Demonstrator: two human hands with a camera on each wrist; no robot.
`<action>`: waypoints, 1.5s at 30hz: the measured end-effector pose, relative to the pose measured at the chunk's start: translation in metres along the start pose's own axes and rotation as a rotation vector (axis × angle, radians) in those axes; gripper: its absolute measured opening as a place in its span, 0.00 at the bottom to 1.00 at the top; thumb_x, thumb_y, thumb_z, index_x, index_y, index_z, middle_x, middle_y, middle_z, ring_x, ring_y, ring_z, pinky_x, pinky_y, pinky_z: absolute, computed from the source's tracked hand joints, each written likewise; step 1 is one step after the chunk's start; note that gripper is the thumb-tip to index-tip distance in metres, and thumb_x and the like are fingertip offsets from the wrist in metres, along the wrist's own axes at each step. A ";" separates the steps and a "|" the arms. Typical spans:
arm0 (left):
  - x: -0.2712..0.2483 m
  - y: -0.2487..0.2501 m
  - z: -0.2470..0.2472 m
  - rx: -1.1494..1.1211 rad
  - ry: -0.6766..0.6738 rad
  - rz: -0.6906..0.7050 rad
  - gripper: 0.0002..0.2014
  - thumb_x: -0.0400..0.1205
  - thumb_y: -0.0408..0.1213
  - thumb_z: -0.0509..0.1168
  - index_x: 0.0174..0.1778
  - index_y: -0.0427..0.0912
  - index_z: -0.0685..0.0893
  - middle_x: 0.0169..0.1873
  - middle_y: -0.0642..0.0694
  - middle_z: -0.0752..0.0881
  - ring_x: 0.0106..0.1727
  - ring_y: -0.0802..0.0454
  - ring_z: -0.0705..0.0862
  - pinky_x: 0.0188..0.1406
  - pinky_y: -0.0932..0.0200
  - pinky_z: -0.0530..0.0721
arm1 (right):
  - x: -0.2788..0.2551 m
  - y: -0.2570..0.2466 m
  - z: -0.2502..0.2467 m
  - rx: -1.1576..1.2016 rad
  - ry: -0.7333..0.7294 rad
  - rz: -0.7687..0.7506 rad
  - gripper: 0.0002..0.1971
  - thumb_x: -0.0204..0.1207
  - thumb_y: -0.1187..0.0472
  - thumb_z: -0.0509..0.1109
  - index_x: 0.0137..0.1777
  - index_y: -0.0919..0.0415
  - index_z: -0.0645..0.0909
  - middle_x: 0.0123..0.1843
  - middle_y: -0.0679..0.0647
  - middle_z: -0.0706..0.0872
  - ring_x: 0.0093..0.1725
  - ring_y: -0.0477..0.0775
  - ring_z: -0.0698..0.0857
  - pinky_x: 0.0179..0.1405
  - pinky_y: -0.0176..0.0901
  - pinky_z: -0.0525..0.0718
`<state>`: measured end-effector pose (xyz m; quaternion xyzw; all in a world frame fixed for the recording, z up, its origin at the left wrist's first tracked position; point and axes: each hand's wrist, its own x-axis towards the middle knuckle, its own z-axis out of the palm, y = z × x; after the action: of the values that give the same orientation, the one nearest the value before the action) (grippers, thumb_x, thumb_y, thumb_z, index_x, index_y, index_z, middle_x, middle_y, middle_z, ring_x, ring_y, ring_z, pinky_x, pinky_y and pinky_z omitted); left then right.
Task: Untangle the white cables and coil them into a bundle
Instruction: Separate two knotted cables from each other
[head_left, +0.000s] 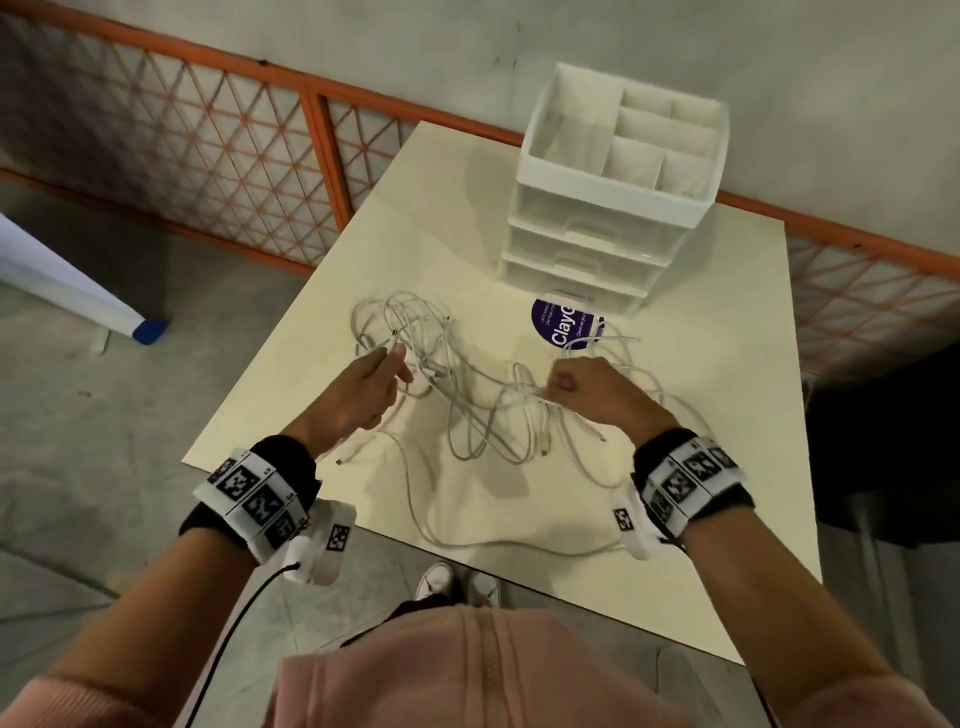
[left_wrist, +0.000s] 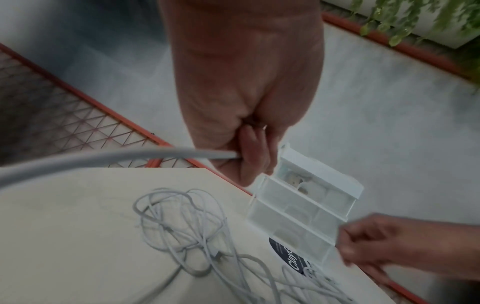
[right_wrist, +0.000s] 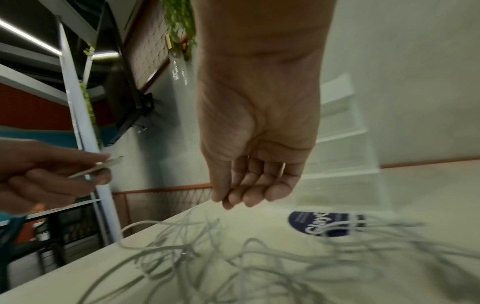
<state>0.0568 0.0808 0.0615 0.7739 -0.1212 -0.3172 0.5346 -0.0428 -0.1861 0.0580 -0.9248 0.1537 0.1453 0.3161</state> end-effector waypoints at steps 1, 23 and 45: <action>0.003 0.002 0.001 -0.044 0.029 -0.001 0.19 0.87 0.51 0.50 0.42 0.39 0.75 0.23 0.51 0.62 0.20 0.58 0.58 0.19 0.64 0.57 | 0.013 -0.013 0.004 0.011 0.003 -0.038 0.09 0.77 0.59 0.70 0.37 0.61 0.78 0.29 0.43 0.74 0.33 0.47 0.74 0.29 0.29 0.68; 0.048 -0.036 -0.005 0.033 0.173 -0.086 0.18 0.87 0.50 0.51 0.41 0.44 0.78 0.25 0.50 0.71 0.23 0.55 0.68 0.26 0.58 0.67 | 0.160 -0.099 0.089 -0.012 0.131 0.248 0.17 0.73 0.61 0.74 0.58 0.70 0.79 0.61 0.67 0.85 0.61 0.68 0.84 0.53 0.51 0.82; 0.067 0.081 0.015 -0.095 0.179 0.502 0.16 0.89 0.41 0.49 0.59 0.40 0.80 0.52 0.48 0.83 0.58 0.58 0.81 0.61 0.68 0.73 | 0.065 -0.159 -0.107 0.401 0.101 -0.397 0.09 0.76 0.56 0.72 0.43 0.60 0.76 0.41 0.56 0.92 0.37 0.50 0.89 0.37 0.35 0.82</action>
<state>0.1111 0.0020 0.1074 0.7187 -0.2462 -0.1104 0.6408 0.0946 -0.1466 0.2013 -0.8619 0.0111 0.0010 0.5069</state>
